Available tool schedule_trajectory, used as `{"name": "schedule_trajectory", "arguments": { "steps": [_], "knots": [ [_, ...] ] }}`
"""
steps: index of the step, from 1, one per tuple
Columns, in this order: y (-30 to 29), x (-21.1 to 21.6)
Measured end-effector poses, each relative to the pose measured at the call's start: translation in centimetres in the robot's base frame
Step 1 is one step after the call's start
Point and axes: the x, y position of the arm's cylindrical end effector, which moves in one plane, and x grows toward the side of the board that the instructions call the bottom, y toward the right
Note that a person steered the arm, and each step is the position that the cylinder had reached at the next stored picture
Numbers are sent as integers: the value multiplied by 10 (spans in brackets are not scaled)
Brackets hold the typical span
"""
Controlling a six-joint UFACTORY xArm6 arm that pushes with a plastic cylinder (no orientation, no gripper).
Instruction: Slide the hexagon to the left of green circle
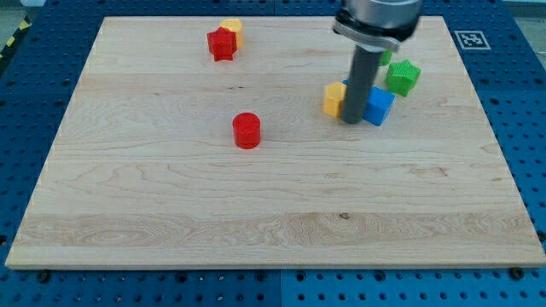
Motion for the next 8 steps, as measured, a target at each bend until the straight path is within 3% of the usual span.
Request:
{"name": "schedule_trajectory", "arguments": {
  "steps": [4, 6, 8],
  "knots": [
    [-124, -110],
    [-104, -76],
    [-24, -84]
  ]
}}
